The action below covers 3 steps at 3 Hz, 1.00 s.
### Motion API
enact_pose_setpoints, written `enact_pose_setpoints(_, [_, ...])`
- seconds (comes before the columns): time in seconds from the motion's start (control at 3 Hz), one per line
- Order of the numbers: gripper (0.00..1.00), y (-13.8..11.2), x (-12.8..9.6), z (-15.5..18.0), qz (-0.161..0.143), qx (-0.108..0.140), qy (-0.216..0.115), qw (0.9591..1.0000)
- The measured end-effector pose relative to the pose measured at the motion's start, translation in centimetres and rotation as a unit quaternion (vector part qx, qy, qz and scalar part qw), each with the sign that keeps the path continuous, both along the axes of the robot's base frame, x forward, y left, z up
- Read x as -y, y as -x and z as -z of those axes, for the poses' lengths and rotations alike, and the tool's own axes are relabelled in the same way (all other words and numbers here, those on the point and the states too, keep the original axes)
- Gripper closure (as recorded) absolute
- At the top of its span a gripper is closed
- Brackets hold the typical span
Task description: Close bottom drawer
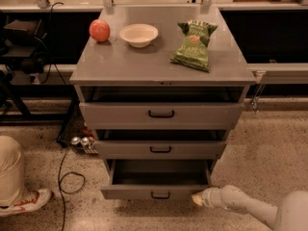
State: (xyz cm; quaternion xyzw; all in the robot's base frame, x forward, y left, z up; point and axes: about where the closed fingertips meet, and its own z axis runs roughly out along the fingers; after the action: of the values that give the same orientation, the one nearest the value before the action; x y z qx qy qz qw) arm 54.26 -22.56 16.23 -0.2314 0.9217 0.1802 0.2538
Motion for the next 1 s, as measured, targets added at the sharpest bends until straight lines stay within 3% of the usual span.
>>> enact_pose_setpoints(1.0, [1.0,-6.9,-3.5,0.5,-0.013,0.043,-0.023,0.9987])
